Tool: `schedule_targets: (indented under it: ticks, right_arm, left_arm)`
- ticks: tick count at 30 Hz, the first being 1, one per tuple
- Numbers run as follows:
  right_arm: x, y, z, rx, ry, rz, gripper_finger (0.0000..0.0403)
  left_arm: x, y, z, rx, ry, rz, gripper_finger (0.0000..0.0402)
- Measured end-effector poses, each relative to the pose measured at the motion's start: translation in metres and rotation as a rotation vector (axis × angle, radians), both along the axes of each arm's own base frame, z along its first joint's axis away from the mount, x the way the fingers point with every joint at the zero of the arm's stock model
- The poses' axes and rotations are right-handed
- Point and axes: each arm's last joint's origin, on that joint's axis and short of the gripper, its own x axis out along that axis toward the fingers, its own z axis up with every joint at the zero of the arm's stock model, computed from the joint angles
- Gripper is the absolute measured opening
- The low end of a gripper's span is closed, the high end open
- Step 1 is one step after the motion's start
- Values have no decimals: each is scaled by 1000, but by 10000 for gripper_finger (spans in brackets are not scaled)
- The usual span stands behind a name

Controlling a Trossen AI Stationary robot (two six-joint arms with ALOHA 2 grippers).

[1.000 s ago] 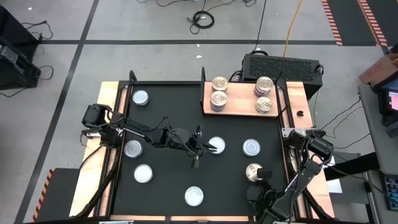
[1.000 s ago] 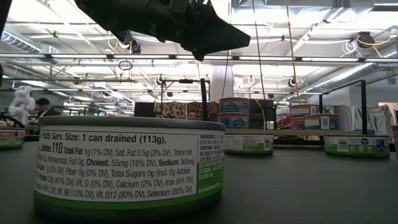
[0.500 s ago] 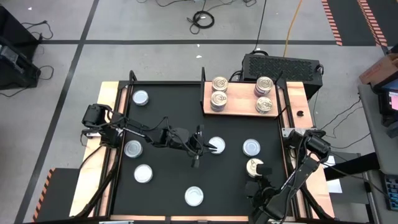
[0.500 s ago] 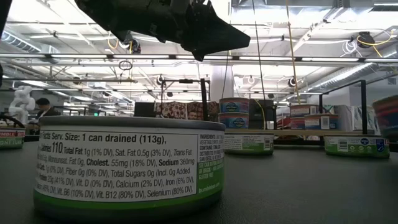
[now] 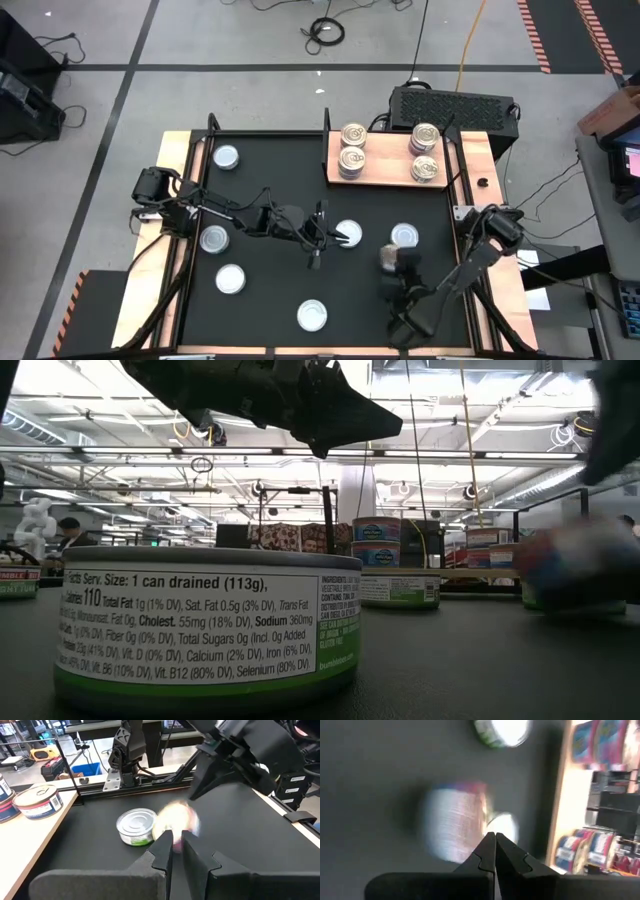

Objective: Stack canned seafood by type on shelf
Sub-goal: Stack the blue-pink tuna can on top of the bottom right blue-pink tuna cans on the shelf, then stack the blue-pink tuna can on top of the bottom right blue-pink tuna can on the shelf

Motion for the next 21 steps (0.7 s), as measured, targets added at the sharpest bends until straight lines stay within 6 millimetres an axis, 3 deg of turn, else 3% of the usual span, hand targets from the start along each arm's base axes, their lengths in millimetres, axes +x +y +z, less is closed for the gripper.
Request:
schedule_targets:
  ticks: [7,13,17,21]
  right_arm:
    - [13,-36,10,1,1,-79,1]
    - [13,-36,27,178,-47,-44,1]
    - [-9,-20,45,245,-155,-24,1]
    - [-52,-15,57,319,-430,-228,1]
  left_arm:
    - [0,0,0,-1,1,0,42]
    - [-1,0,-2,3,26,0,42]
    - [-1,0,-3,3,28,1,42]
    - [-1,0,-3,4,28,0,42]
